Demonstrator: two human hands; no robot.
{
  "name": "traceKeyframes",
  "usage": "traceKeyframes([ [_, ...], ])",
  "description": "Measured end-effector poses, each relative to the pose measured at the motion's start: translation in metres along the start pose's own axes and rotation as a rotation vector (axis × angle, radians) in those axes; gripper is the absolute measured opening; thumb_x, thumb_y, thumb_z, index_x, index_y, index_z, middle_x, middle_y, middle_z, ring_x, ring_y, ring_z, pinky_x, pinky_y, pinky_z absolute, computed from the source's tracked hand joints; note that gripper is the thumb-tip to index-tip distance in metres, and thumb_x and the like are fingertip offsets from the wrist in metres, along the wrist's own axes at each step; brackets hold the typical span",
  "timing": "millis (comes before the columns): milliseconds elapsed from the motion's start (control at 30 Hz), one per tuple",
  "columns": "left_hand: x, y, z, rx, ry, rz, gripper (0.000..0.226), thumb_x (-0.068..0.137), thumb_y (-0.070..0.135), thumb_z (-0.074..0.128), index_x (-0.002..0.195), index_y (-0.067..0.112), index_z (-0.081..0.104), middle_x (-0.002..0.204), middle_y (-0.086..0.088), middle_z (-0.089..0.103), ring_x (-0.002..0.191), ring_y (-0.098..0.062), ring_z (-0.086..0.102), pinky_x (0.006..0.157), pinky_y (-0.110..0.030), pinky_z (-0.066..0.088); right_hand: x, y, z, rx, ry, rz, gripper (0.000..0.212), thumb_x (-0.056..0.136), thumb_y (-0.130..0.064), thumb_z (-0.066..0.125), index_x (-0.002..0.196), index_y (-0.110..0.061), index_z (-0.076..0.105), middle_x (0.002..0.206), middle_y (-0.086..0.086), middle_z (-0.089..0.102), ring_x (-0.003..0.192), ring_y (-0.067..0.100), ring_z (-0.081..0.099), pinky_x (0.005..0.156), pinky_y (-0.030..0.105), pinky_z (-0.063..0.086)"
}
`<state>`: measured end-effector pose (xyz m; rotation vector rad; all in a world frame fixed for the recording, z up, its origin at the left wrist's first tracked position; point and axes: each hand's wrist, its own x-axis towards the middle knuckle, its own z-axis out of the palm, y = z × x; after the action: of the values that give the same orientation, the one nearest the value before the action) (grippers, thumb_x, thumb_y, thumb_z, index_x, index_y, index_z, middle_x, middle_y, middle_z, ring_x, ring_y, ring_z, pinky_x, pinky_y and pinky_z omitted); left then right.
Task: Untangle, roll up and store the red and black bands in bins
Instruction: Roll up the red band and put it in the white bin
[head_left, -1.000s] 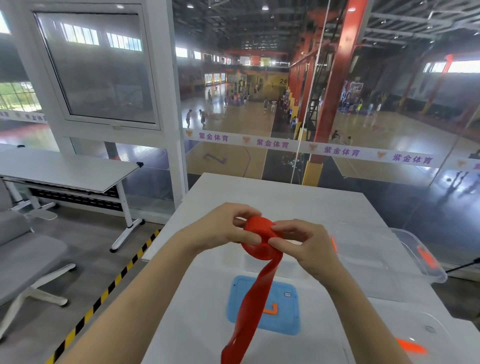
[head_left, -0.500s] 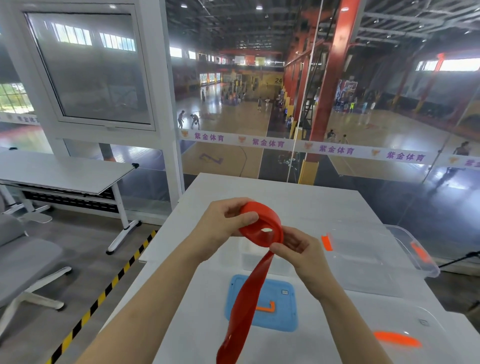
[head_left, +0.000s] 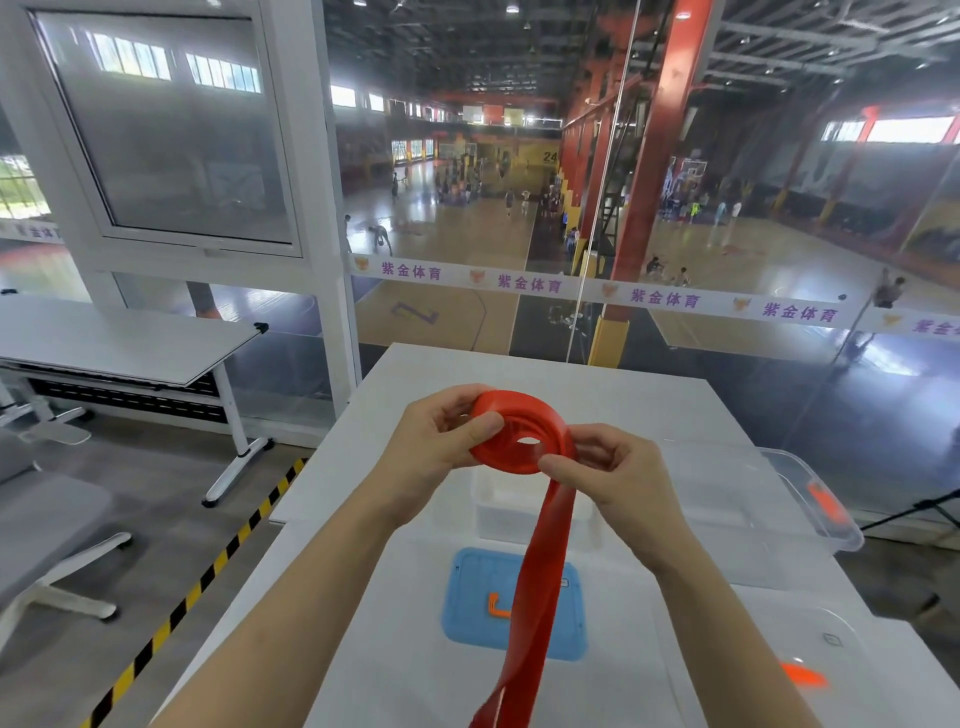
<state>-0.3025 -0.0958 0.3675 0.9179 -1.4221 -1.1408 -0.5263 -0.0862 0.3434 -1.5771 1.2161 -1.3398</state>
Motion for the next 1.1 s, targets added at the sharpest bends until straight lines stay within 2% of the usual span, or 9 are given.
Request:
traceKeyframes([
  [67,0.000,0.002,-0.001,0.014,-0.007,-0.002,0.040,0.081,0.041,0.072,0.120,0.032,0.067,0.113,0.005,0.077,0.113,-0.019,0.072,0.088,-0.030,0.063,-0.001,-0.001,-0.005,-0.005,-0.019,0.000,0.021,0.086,-0.019,0.086,0.107,-0.021,0.081,0.093,-0.003,0.084,0.091,0.017,0.081,0.086,0.029,0.064],
  [167,-0.002,0.002,0.000,0.006,-0.015,-0.008,0.034,0.081,0.040,0.071,0.115,0.036,0.067,0.107,0.012,0.078,0.109,-0.012,0.073,0.081,-0.023,0.061,-0.003,-0.002,-0.008,-0.022,-0.067,-0.015,0.020,0.090,-0.015,0.082,0.107,-0.024,0.081,0.095,-0.006,0.084,0.093,0.015,0.081,0.088,0.026,0.064],
  [367,-0.005,0.000,0.004,-0.067,-0.012,-0.019,0.038,0.084,0.038,0.069,0.120,0.026,0.070,0.112,0.002,0.078,0.112,-0.019,0.073,0.085,-0.029,0.062,-0.008,0.004,-0.007,0.049,-0.096,-0.027,0.027,0.094,-0.010,0.076,0.117,-0.024,0.077,0.102,-0.007,0.083,0.100,0.012,0.079,0.085,0.018,0.060],
  [567,-0.006,0.004,0.008,-0.022,-0.025,-0.013,0.032,0.085,0.040,0.067,0.116,0.034,0.070,0.108,0.013,0.078,0.109,-0.010,0.073,0.079,-0.022,0.061,-0.015,0.018,-0.005,0.092,-0.076,0.002,0.029,0.100,-0.014,0.070,0.128,-0.021,0.073,0.113,-0.004,0.081,0.111,0.017,0.075,0.097,0.030,0.062],
  [733,-0.007,-0.001,0.018,-0.112,0.001,-0.028,0.024,0.095,0.028,0.064,0.118,0.025,0.072,0.109,0.006,0.079,0.109,-0.012,0.073,0.079,-0.025,0.061,-0.020,0.017,0.009,0.167,0.007,-0.010,0.031,0.089,-0.027,0.076,0.120,-0.023,0.075,0.107,-0.004,0.082,0.104,0.017,0.077,0.089,0.024,0.062],
  [800,-0.008,-0.005,0.018,-0.131,-0.016,-0.054,0.029,0.094,0.028,0.063,0.122,0.022,0.071,0.113,0.002,0.078,0.112,-0.016,0.072,0.083,-0.030,0.063,-0.020,0.016,0.010,0.182,0.027,-0.016,0.032,0.087,-0.028,0.077,0.118,-0.021,0.076,0.105,-0.002,0.083,0.102,0.018,0.078,0.088,0.024,0.062],
  [867,-0.007,-0.006,0.010,-0.056,-0.121,-0.110,0.035,0.095,0.028,0.065,0.129,0.019,0.068,0.118,-0.002,0.077,0.116,-0.020,0.072,0.094,-0.037,0.061,-0.018,0.016,0.002,0.142,-0.018,-0.028,0.027,0.087,-0.021,0.079,0.114,-0.020,0.077,0.101,0.000,0.083,0.099,0.022,0.079,0.087,0.026,0.063],
  [967,-0.005,-0.006,-0.008,0.241,-0.317,-0.141,0.036,0.096,0.020,0.072,0.131,0.024,0.066,0.122,0.007,0.076,0.118,-0.012,0.070,0.105,-0.035,0.055,-0.014,0.016,-0.014,0.012,-0.128,-0.021,0.026,0.085,-0.012,0.086,0.109,-0.017,0.080,0.095,0.003,0.083,0.091,0.021,0.080,0.086,0.032,0.063],
  [1100,-0.003,0.003,-0.001,0.497,-0.366,-0.134,0.053,0.086,0.028,0.084,0.136,0.030,0.065,0.128,0.012,0.070,0.121,-0.013,0.065,0.105,-0.034,0.054,-0.007,0.009,-0.018,-0.229,-0.290,-0.012,0.033,0.082,-0.027,0.091,0.113,-0.021,0.080,0.097,-0.003,0.083,0.093,0.021,0.079,0.090,0.043,0.066],
])
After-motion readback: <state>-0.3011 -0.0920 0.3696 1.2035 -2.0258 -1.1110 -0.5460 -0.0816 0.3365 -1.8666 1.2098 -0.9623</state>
